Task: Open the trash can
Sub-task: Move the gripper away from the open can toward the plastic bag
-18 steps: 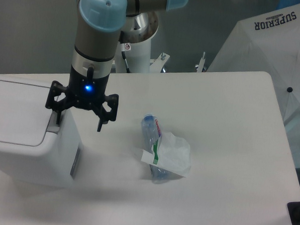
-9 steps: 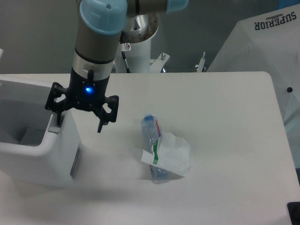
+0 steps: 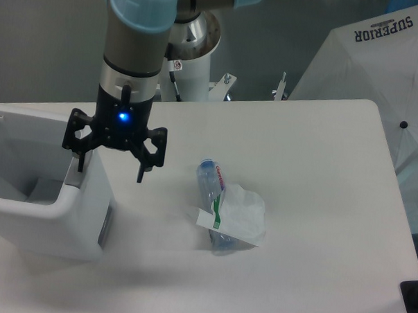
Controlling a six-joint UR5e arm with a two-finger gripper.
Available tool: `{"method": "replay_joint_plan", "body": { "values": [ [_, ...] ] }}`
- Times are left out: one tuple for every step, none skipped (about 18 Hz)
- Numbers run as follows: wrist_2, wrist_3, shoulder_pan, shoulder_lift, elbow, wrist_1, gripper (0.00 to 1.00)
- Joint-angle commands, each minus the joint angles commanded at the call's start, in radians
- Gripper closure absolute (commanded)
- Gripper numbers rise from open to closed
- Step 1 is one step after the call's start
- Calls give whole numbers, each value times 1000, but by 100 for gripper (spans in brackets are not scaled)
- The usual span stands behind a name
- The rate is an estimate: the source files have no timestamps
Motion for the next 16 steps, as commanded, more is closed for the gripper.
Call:
{"method": "replay_joint_plan", "body": {
  "values": [
    [0,9,17,0,-2,0,0],
    [0,32,38,-3,-3,0,0],
    [5,63,61,-8,-5,-2,0],
    [27,104,87,-14,-8,-2,0],
    [72,151,113,-29,-11,-3,0],
    [119,185,135,-41,-20,-9,0],
    [158,205,138,-43,-32,-6,0],
    [178,219,140,-46,-43,1,0],
    [186,244,141,-55,-40,0,0],
    [195,276,141,-69,-35,0,0],
    [208,311,150,-92,-34,0,0],
    [227,352,178,-113,-34,0,0],
    [242,395,216,-124,-34,2,0],
    [245,444,241,-135,-28,-2,0],
    [245,494,262,-140,-22,-3,0],
    [245,552,284,-146,-18,-3,0]
  ]
}}
